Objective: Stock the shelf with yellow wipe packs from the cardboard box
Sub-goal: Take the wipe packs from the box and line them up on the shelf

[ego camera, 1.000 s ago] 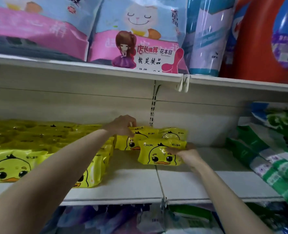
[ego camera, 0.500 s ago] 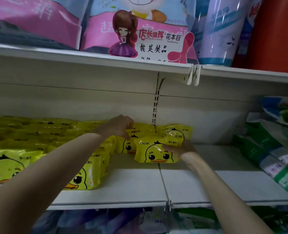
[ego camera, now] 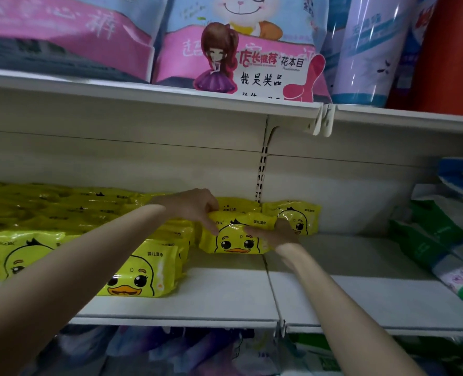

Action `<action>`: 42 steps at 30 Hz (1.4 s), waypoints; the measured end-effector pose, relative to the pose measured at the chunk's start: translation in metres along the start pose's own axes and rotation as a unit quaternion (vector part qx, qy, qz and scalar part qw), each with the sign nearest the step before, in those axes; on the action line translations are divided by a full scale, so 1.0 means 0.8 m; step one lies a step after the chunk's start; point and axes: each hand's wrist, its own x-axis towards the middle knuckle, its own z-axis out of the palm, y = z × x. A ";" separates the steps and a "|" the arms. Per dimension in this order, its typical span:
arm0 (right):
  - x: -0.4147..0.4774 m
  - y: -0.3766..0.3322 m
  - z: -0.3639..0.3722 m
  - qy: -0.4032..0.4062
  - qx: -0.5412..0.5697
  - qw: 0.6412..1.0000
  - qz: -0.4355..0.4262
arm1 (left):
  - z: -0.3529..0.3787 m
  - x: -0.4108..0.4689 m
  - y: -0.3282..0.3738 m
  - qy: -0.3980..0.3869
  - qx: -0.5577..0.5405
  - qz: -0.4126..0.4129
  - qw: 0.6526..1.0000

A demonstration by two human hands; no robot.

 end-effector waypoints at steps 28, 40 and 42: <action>0.014 0.022 0.021 0.071 -0.011 0.994 -0.086 | 0.018 0.009 -0.015 0.117 0.098 -0.003 0.988; -0.057 -0.012 0.002 0.089 0.038 0.985 -0.141 | 0.000 -0.067 0.013 0.179 -0.092 0.002 0.979; -0.077 -0.021 0.000 0.082 0.022 0.983 -0.163 | -0.003 -0.093 0.024 0.194 -0.109 0.007 0.975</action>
